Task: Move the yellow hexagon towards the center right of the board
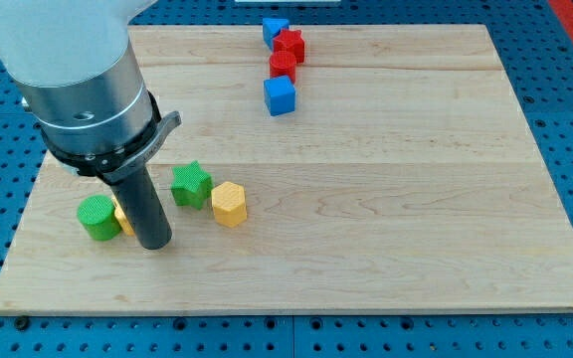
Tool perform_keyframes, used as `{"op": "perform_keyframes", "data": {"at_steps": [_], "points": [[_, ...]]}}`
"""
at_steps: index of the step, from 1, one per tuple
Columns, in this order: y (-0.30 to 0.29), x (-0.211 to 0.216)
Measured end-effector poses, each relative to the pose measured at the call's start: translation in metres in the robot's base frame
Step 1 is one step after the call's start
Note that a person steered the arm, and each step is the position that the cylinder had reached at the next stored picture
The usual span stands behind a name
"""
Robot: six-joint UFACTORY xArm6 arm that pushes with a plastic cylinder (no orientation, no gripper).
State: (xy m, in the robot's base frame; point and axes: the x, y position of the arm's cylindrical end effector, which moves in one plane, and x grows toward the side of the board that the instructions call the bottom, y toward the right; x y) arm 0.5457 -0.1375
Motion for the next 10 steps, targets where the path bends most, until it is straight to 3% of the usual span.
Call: {"op": "perform_keyframes", "data": {"at_steps": [2, 3, 6, 9, 10], "points": [[0.017, 0.000], [0.071, -0.001], [0.055, 0.022], [0.030, -0.035], [0.030, -0.035]]}}
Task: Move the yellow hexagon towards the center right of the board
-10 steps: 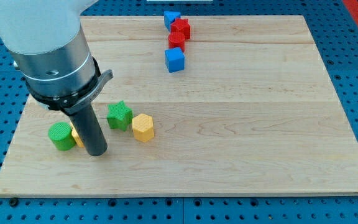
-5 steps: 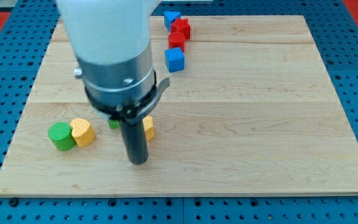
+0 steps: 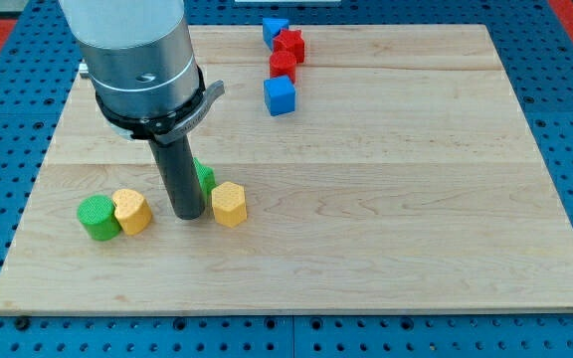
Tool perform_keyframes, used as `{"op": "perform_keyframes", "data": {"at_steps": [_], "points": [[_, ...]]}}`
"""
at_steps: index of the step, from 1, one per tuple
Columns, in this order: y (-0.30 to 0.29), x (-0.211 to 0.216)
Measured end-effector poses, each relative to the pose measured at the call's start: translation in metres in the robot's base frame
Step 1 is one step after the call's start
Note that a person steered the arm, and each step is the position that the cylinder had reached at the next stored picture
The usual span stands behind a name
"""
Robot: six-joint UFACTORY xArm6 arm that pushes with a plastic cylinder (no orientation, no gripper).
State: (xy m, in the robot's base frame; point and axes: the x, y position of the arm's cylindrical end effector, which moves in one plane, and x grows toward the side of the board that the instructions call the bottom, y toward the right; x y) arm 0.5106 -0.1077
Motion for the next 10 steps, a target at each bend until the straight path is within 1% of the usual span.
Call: {"op": "perform_keyframes", "data": {"at_steps": [1, 3, 8, 9, 10], "points": [[0.016, 0.000], [0.094, -0.002], [0.226, -0.006], [0.245, -0.013], [0.259, -0.029]]}}
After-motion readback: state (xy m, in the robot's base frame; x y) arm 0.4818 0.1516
